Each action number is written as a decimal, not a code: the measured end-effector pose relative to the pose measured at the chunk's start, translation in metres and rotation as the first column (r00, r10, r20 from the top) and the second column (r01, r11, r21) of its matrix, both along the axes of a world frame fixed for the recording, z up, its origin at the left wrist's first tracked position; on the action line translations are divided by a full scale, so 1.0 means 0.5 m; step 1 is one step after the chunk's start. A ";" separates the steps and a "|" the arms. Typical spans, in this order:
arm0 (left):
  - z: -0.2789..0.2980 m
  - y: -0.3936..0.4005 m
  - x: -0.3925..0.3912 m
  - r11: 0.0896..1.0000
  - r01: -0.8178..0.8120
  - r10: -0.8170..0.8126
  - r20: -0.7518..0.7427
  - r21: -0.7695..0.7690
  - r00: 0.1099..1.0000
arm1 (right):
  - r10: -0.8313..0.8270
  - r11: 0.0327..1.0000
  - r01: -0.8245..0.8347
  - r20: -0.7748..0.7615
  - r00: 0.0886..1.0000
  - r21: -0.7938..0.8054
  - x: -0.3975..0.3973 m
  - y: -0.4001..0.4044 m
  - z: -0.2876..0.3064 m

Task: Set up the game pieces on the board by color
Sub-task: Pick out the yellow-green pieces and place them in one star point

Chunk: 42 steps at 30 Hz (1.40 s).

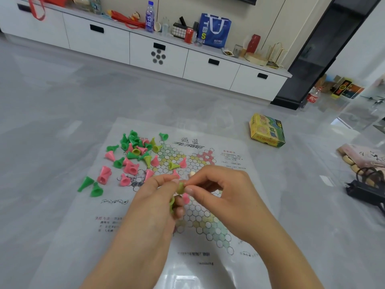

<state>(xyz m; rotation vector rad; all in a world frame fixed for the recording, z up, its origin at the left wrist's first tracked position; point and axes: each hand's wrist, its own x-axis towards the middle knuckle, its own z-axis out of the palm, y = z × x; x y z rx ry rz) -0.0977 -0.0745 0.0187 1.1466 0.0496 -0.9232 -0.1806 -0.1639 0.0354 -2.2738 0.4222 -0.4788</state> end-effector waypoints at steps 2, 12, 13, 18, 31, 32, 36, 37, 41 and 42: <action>-0.004 -0.010 0.005 0.999 -0.018 0.019 -0.036 0.039 0.999 | -0.117 0.987 0.114 0.021 0.993 0.114 -0.009 -0.014 0.005; -0.004 0.016 -0.014 0.953 0.154 -0.282 0.574 0.262 0.768 | -0.596 0.780 0.600 -0.081 0.799 0.176 -0.065 -0.117 -0.071; -0.006 0.016 -0.017 0.943 0.142 -0.311 0.642 0.301 0.701 | -0.593 0.784 0.604 -0.115 0.797 0.143 -0.064 -0.119 -0.080; -0.016 0.015 -0.026 0.917 0.138 -0.385 0.738 0.375 0.554 | -0.600 0.791 0.611 -0.160 0.784 0.026 -0.059 -0.125 -0.097; -0.014 0.014 -0.018 0.917 0.041 -0.361 0.784 0.396 0.504 | -0.591 0.800 0.600 -0.184 0.785 -0.012 -0.058 -0.127 -0.110; -0.014 0.015 -0.018 0.920 0.042 -0.356 0.785 0.390 0.507 | -0.590 0.800 0.599 -0.185 0.786 -0.008 -0.058 -0.126 -0.110; -0.014 0.016 -0.017 0.919 0.047 -0.360 0.782 0.393 0.509 | -0.586 0.804 0.594 -0.188 0.788 -0.016 -0.060 -0.126 -0.112; -0.013 0.017 -0.017 0.916 0.045 -0.365 0.784 0.398 0.503 | -0.586 0.805 0.593 -0.184 0.789 -0.019 -0.060 -0.127 -0.113; -0.014 0.015 -0.014 0.923 0.041 -0.347 0.782 0.382 0.517 | -0.584 0.810 0.583 -0.178 0.792 -0.064 -0.061 -0.124 -0.114; -0.014 0.015 -0.013 0.923 0.044 -0.348 0.777 0.383 0.525 | -0.583 0.811 0.580 -0.176 0.794 -0.068 -0.062 -0.124 -0.113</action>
